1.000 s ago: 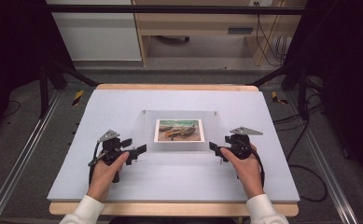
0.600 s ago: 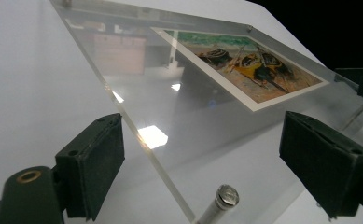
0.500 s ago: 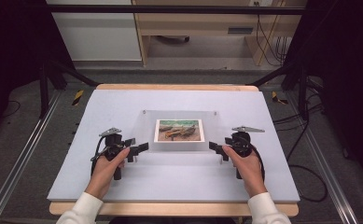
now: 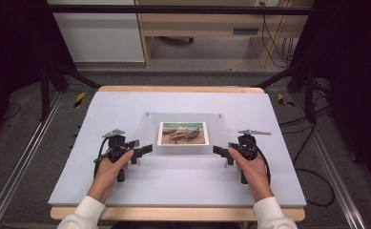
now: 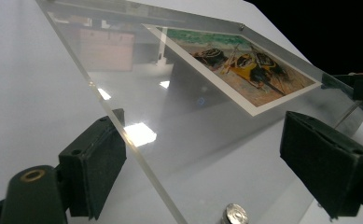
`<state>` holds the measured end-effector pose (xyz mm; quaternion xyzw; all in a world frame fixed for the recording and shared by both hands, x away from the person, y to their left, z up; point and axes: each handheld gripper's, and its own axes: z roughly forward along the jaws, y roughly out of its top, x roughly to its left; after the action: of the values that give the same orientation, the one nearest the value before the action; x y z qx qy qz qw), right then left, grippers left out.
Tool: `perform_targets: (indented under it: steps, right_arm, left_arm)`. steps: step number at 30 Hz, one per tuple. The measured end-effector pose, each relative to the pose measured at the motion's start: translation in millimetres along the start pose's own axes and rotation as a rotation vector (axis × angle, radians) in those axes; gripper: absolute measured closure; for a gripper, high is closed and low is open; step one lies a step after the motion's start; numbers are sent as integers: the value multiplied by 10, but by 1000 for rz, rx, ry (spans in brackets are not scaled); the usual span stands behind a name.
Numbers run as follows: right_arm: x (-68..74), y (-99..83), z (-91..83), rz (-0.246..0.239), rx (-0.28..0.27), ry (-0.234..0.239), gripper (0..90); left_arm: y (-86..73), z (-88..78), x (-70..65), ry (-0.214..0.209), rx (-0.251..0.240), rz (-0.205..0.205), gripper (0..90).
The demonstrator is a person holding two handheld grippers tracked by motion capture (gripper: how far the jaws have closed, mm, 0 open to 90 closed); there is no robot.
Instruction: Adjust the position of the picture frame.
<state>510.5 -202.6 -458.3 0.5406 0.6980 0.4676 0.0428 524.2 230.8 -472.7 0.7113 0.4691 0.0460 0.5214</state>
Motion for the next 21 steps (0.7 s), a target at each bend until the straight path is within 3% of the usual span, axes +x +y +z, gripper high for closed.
perform_targets:
  steps: [3,13,21]
  right_arm:
    - [1,-6,23,16,4,18,146]
    - [3,-3,9,25,6,11,181]
    - [-13,13,4,8,-15,7,212]
  left_arm:
    - [4,-4,0,1,3,-1,147]
    - [21,-28,2,16,10,-14,198]
    - [42,-30,-18,32,6,-4,214]
